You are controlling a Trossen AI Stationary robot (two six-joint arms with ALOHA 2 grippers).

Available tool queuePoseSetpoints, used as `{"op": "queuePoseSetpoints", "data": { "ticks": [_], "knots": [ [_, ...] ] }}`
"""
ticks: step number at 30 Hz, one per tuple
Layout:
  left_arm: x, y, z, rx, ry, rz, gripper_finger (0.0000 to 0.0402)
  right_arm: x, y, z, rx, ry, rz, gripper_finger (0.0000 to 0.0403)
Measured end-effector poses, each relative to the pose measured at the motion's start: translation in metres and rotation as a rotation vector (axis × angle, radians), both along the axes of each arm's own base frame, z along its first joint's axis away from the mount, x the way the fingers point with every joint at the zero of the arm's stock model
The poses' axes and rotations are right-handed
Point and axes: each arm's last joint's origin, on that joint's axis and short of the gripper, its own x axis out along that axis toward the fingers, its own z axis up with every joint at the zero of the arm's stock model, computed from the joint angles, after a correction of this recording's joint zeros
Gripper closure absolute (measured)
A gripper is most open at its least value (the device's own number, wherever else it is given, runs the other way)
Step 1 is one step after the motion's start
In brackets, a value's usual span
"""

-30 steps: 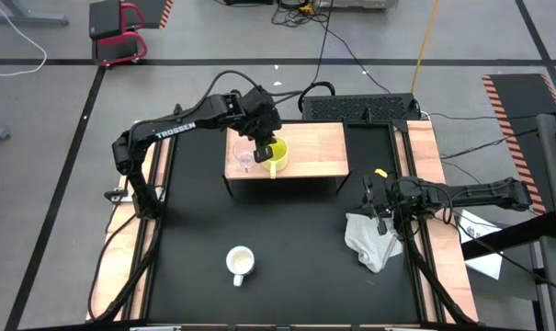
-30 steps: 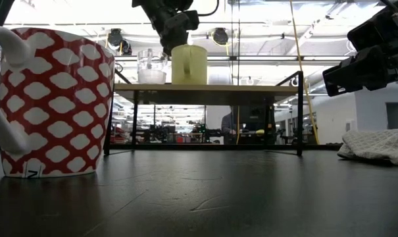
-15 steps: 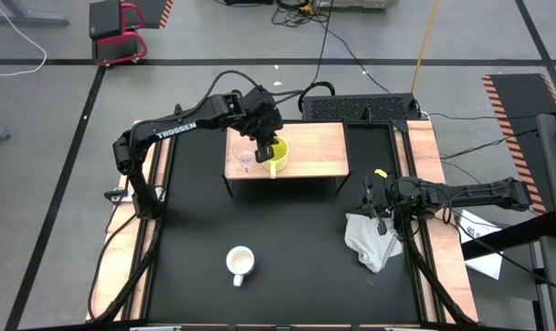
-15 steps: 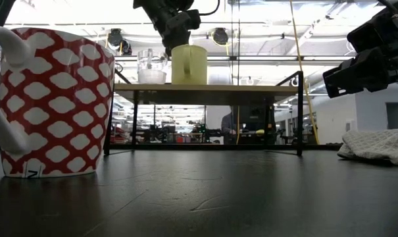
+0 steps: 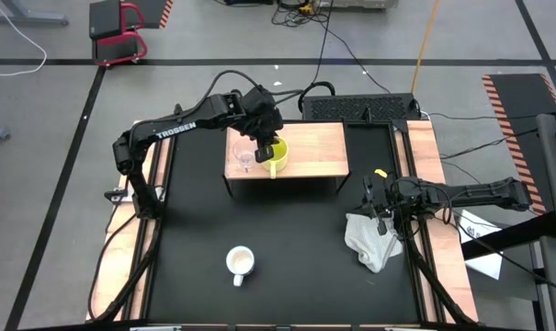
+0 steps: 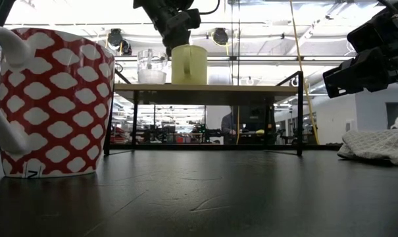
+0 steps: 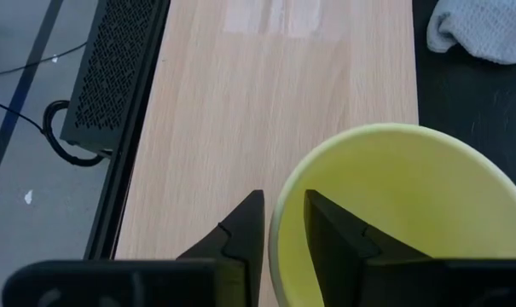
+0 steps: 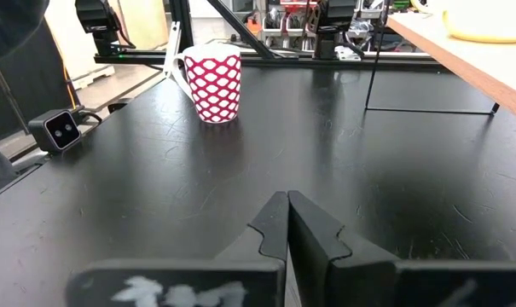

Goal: Stack small to large cups/mugs on shelf
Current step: Put the yellow mug on the shelf

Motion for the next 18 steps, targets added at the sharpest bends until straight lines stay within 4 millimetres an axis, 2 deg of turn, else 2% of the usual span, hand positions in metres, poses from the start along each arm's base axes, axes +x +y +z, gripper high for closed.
{"op": "queuePoseSetpoints", "data": {
  "ticks": [18],
  "knots": [
    [-0.0026,-0.0007,-0.0014,0.003,0.035,0.004,0.0313,0.0,0.0,0.0,0.0,0.0,0.0,0.0403]
  ]
}}
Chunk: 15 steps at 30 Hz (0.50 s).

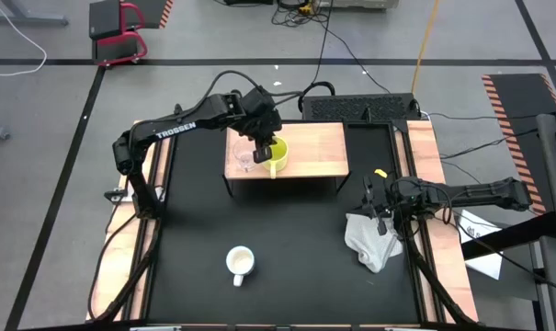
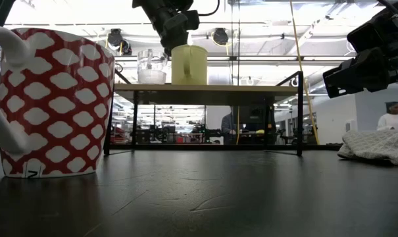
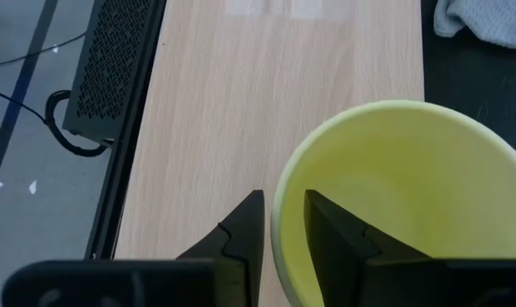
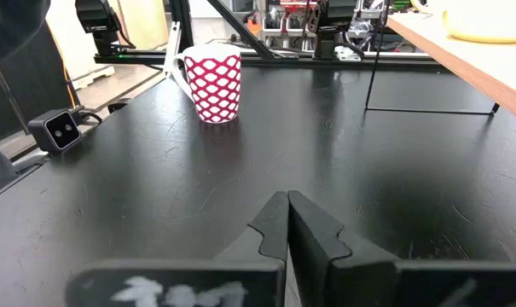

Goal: Stack small to large cups/mugs on shelf
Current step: Put the yellow mug on the shelf

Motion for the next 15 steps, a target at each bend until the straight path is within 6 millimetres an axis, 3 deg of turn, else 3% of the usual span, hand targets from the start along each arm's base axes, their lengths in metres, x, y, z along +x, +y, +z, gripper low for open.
{"op": "queuePoseSetpoints", "data": {
  "ticks": [15],
  "knots": [
    [0.0019,-0.004,0.0008,-0.012,-0.011,-0.012,0.0313,0.0,0.0,0.0,0.0,0.0,0.0,0.0403]
  ]
}}
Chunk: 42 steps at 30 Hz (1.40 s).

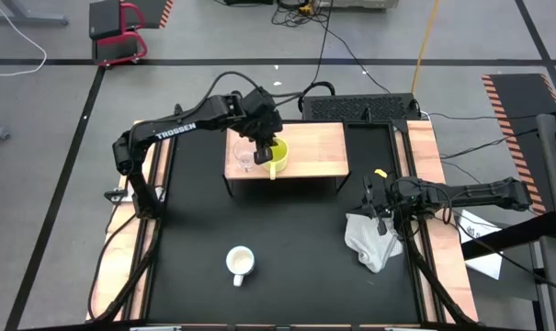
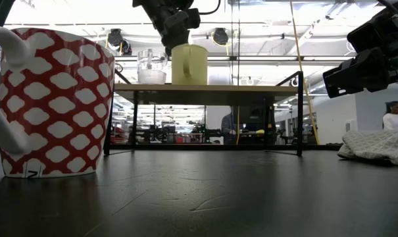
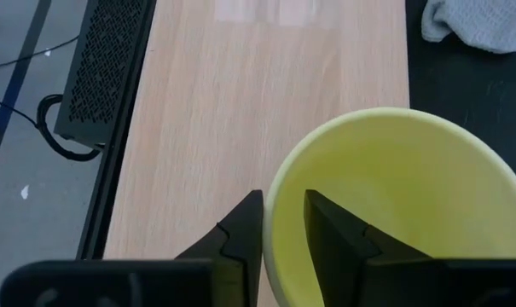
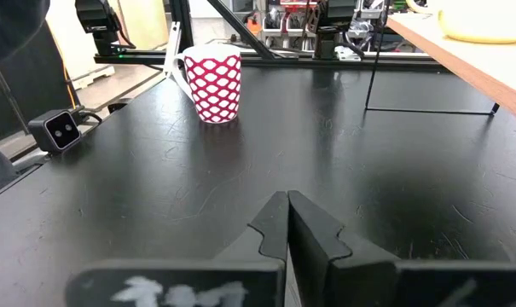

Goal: Stack small to large cups/mugs on shelf
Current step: Put the yellow mug on the shelf, then put the red patterned mug on the shelf

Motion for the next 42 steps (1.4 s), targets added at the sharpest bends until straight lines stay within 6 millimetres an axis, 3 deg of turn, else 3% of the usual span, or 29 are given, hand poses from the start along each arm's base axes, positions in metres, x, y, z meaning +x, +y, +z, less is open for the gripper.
{"op": "queuePoseSetpoints", "data": {
  "ticks": [22,30,35,42],
  "knots": [
    [-0.003,-0.003,0.036,0.062,-0.049,0.045,0.0313,0.0,0.0,0.0,0.0,0.001,0.0,0.0403],
    [-0.004,-0.027,0.075,0.106,-0.125,0.029,0.0313,0.0,0.0,0.0,0.0,0.004,0.0,0.0403],
    [-0.001,-0.048,0.082,0.13,-0.128,-0.072,0.0316,0.0,0.0,0.0,0.0,0.004,0.0,0.0403],
    [-0.005,-0.076,0.083,0.177,-0.069,-0.209,0.0392,0.0,0.0,0.0,0.004,0.004,-0.001,0.0403]
  ]
}}
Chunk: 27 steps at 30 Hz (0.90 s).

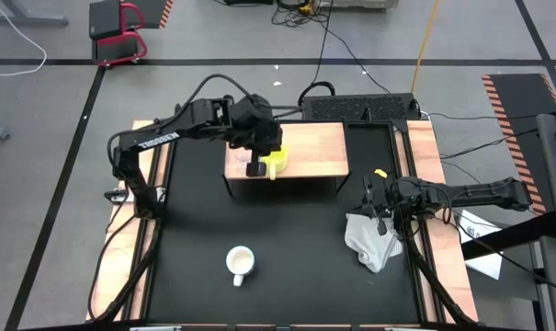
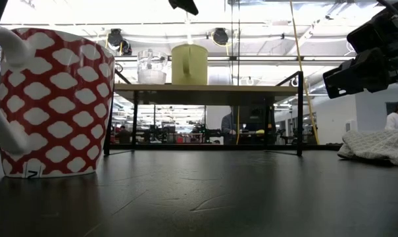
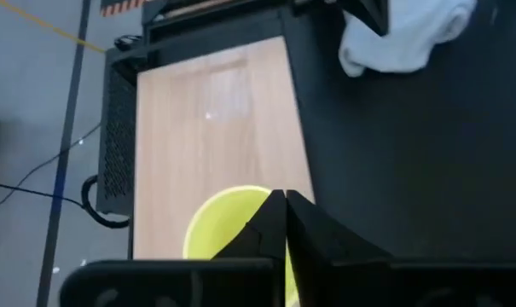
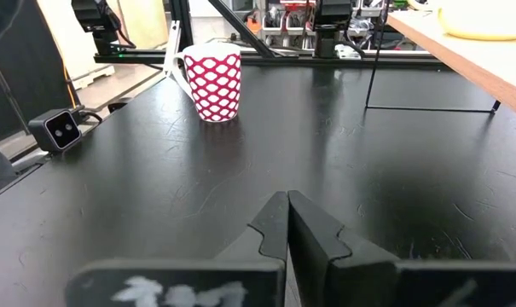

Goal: Stack small to large cups/mugs on shelf
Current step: Put the red patterned mug on the shelf

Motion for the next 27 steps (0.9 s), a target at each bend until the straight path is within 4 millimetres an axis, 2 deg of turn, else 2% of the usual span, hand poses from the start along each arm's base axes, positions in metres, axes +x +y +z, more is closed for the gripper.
{"op": "queuePoseSetpoints", "data": {
  "ticks": [16,27],
  "knots": [
    [-0.021,-0.042,0.016,0.003,0.011,-0.06,0.04,0.0,0.0,0.0,0.0,0.004,0.0,0.0403],
    [-0.053,-0.061,0.043,0.037,-0.101,-0.089,0.0401,0.0,0.0,0.0,0.0,0.005,0.0,0.0403]
  ]
}}
